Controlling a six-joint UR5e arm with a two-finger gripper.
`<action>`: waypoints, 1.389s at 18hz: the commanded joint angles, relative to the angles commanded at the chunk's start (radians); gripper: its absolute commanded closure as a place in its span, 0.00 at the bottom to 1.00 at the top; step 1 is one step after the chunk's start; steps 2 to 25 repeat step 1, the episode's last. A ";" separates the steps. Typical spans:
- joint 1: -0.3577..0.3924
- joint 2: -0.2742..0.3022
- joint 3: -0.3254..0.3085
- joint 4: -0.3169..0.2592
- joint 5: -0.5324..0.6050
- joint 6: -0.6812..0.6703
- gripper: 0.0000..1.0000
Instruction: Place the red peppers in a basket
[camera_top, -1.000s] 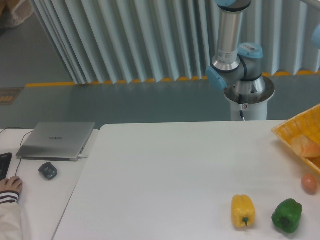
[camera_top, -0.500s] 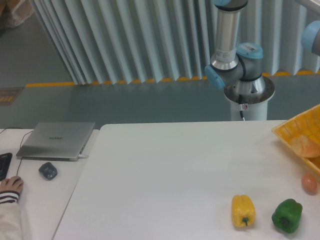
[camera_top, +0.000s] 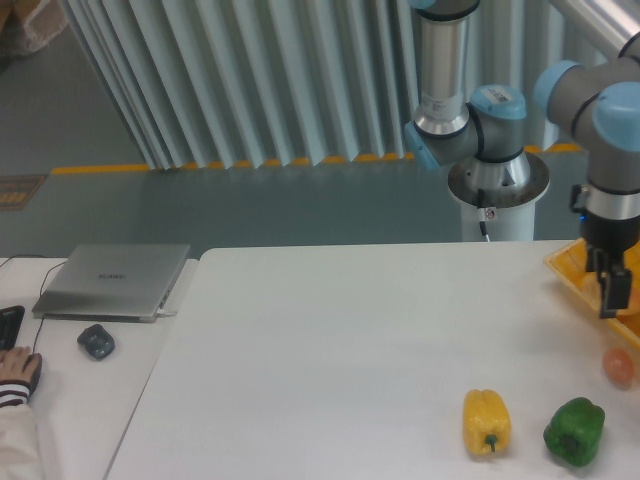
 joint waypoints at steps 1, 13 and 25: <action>-0.017 -0.002 0.002 0.008 0.000 -0.025 0.00; -0.017 -0.002 0.002 0.008 0.000 -0.025 0.00; -0.017 -0.002 0.002 0.008 0.000 -0.025 0.00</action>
